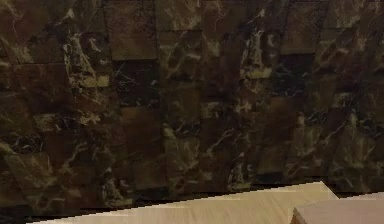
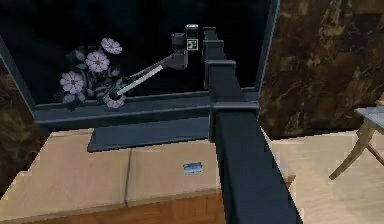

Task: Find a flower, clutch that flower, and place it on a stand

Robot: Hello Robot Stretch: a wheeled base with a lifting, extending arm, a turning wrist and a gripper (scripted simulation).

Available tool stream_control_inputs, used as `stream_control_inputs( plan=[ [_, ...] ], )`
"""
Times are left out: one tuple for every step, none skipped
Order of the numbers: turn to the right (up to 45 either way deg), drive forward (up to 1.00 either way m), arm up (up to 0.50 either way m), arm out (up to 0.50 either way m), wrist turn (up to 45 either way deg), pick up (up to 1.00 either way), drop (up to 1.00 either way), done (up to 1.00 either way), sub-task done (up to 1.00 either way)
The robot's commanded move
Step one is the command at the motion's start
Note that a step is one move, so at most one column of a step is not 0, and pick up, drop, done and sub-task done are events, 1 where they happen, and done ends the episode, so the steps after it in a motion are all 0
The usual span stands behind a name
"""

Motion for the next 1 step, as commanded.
stream_control_inputs(
  plan=[
    [0.0,0.0,0.0,0.0,0.0,0.0,1.0,0.0,0.0]
  ],
)
